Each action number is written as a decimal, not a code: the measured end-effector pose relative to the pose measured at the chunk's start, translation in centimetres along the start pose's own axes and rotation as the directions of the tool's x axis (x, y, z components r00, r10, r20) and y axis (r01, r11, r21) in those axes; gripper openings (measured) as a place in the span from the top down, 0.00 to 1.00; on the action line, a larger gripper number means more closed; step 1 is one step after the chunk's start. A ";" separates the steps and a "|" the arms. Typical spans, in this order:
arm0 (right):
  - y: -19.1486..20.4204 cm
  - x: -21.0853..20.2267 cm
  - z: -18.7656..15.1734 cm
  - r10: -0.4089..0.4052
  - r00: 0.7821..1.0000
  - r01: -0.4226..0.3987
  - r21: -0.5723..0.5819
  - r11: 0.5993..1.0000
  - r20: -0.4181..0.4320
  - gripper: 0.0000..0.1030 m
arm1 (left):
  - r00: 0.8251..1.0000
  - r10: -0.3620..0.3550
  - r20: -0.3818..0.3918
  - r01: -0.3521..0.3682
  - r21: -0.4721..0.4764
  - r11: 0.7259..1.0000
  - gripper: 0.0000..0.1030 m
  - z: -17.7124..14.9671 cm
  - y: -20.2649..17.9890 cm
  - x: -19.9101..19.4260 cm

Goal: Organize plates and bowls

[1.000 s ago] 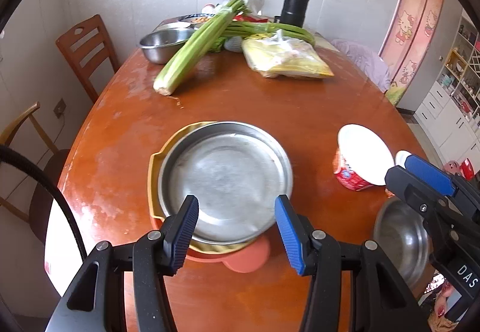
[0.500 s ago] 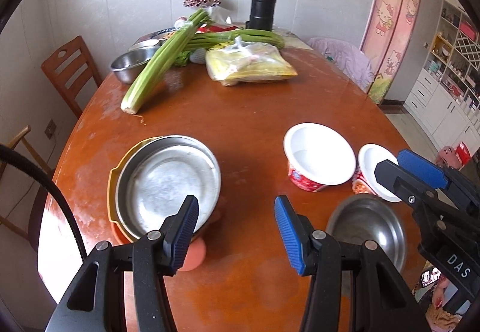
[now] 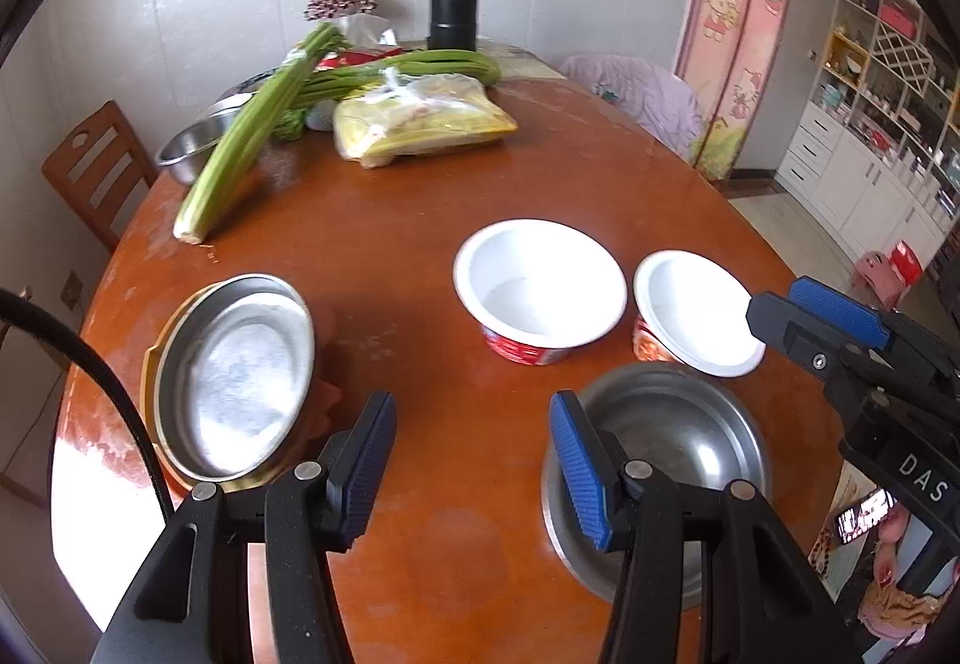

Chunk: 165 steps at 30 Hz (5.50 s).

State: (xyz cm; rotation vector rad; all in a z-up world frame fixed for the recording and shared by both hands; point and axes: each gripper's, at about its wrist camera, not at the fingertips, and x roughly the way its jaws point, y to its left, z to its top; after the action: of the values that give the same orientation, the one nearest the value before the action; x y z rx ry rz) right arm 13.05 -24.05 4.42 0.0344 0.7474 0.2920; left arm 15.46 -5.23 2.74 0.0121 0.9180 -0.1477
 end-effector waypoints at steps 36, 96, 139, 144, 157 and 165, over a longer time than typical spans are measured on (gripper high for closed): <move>-2.0 4.2 -7.8 0.010 0.979 -0.019 -0.043 0.999 -0.206 0.62 | 0.971 -0.174 -0.166 0.178 0.012 0.984 0.50 -3.9 -4.0 7.0; 2.9 3.0 -9.1 0.050 0.976 -0.065 -0.063 0.996 -0.213 0.59 | 0.988 -0.041 -0.152 0.047 0.036 0.998 0.50 -6.9 -1.7 4.8; 1.3 1.1 -8.1 -0.006 0.992 0.001 -0.034 0.999 -0.123 0.55 | 0.997 -0.018 -0.075 0.019 0.001 1.000 0.48 -6.2 0.4 2.2; 1.6 0.2 -7.8 0.000 0.995 -0.003 -0.033 0.999 -0.095 0.55 | 0.998 -0.024 -0.056 0.023 -0.003 1.000 0.48 -6.2 0.6 1.3; 1.6 -1.6 -6.8 -0.013 0.999 0.012 -0.020 1.000 -0.037 0.54 | 0.999 -0.050 0.000 0.050 0.009 0.999 0.48 -5.1 0.0 -1.3; 1.2 -2.3 -6.1 -0.012 1.000 0.012 -0.006 1.000 -0.015 0.54 | 0.998 -0.058 0.035 0.056 0.054 0.997 0.48 -3.4 -1.7 -2.2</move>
State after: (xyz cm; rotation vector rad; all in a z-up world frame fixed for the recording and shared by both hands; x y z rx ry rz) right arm 7.05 -24.00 1.65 0.0216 0.7619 0.2835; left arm 11.22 -6.36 2.55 0.0324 0.8777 -0.2248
